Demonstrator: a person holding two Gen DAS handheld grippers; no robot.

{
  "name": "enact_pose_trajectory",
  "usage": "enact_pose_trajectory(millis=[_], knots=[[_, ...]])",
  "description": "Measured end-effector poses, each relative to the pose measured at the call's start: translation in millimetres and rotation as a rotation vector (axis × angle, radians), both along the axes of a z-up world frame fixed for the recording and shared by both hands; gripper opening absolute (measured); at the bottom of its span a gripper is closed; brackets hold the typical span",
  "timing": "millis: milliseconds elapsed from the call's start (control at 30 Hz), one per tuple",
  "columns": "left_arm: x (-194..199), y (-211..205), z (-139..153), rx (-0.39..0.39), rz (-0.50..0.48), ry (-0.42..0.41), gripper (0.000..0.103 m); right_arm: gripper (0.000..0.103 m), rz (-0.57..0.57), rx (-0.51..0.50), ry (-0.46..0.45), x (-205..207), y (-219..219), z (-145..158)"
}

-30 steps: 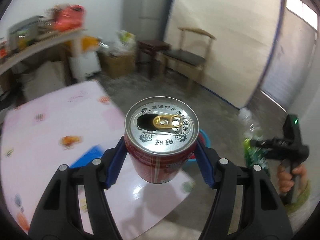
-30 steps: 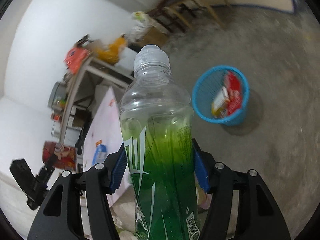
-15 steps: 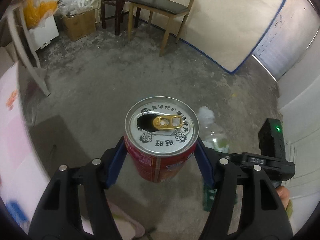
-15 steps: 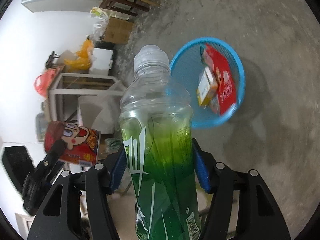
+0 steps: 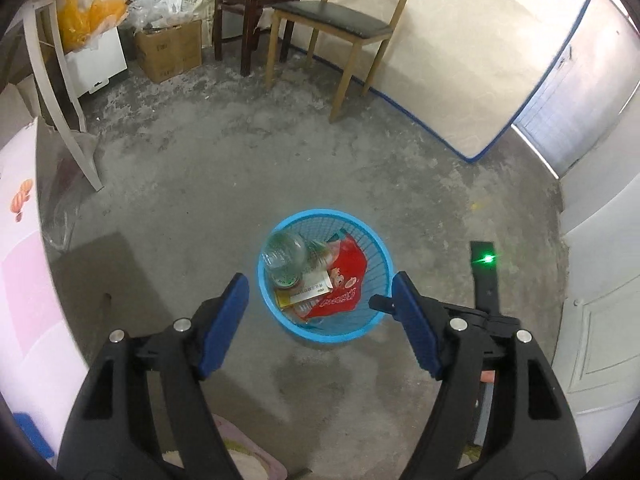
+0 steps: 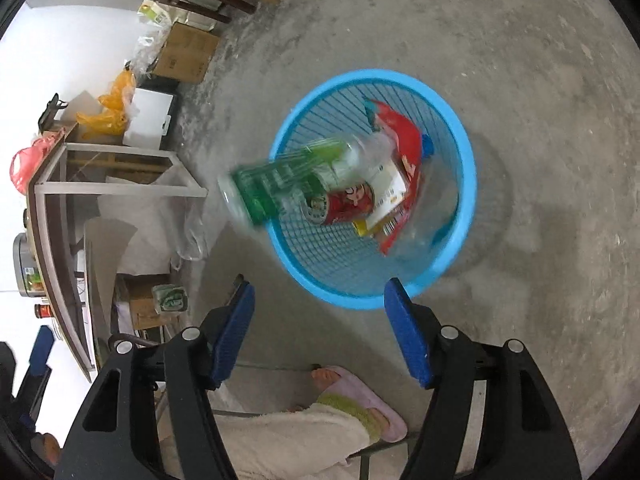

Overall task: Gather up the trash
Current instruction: 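Open both tools to drop the can and bottle into the wastebasket, then move both open tools back toward the table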

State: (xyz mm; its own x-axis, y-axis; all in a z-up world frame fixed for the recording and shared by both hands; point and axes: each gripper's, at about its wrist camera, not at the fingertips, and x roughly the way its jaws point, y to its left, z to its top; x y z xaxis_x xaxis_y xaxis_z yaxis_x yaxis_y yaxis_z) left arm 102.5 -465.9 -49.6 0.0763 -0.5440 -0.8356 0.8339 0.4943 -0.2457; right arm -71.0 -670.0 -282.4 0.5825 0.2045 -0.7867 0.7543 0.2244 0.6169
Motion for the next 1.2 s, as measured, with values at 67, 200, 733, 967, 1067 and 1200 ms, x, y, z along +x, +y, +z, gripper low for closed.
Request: enact_pose_trajectory(millis=[67,200,733,967,1067,1200], knots=[[-4,12,10,-0.019,-0.002,-0.007,0.070,0.066,0.004,-0.007,0.003,-8,5,2],[-12,46,36,-0.066,-0.003,-0.030,0.070,0.066,0.004,-0.026,0.006,-26,10,10],[-52,315,72,-0.147,0.248,-0.213,0.079,0.071,0.119,-0.136,-0.143,-64,63,118],[-60,403,65,-0.176,0.449,-0.240,0.079,0.072,0.431,-0.273,-0.289,26,140,206],[-53,431,58,-0.167,0.524,-0.241,0.079,0.072,0.568,-0.275,-0.349,67,186,229],[-35,452,49,-0.165,0.607,-0.218,0.079,0.072,0.700,-0.245,-0.372,116,236,238]])
